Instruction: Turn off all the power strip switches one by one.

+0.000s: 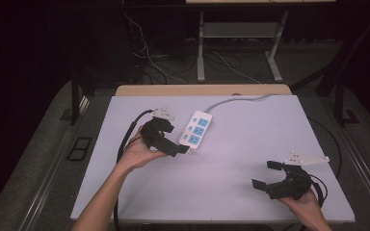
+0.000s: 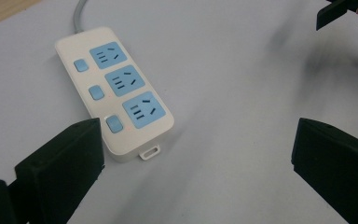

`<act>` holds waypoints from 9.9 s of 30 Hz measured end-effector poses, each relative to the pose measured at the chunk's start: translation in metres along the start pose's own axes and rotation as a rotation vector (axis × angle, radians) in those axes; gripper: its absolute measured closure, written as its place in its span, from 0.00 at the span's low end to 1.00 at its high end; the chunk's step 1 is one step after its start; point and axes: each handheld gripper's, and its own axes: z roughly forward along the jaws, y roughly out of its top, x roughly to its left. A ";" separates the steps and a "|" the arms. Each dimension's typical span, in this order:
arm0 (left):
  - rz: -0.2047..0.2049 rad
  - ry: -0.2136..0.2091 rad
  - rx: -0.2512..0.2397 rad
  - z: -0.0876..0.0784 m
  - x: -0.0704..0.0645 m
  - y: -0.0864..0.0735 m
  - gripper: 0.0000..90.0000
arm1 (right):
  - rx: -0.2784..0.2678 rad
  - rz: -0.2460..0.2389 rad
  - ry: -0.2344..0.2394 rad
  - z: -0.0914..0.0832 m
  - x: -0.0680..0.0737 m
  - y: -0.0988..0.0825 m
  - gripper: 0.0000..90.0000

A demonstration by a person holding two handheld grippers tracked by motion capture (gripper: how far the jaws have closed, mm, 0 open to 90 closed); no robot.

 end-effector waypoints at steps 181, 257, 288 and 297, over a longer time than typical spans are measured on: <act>-0.010 0.058 0.205 0.108 0.087 0.033 0.99 | 0.029 -0.031 0.005 -0.001 -0.001 -0.002 0.00; -0.074 0.090 0.133 0.096 0.090 0.058 0.99 | 0.035 -0.031 0.010 0.002 -0.002 -0.001 0.00; -0.093 0.148 0.115 0.117 0.106 0.073 0.99 | 0.022 -0.015 -0.004 0.000 -0.005 -0.002 0.00; -0.091 0.134 0.127 0.127 0.104 0.067 0.99 | 0.018 -0.009 -0.014 -0.001 -0.005 -0.002 0.00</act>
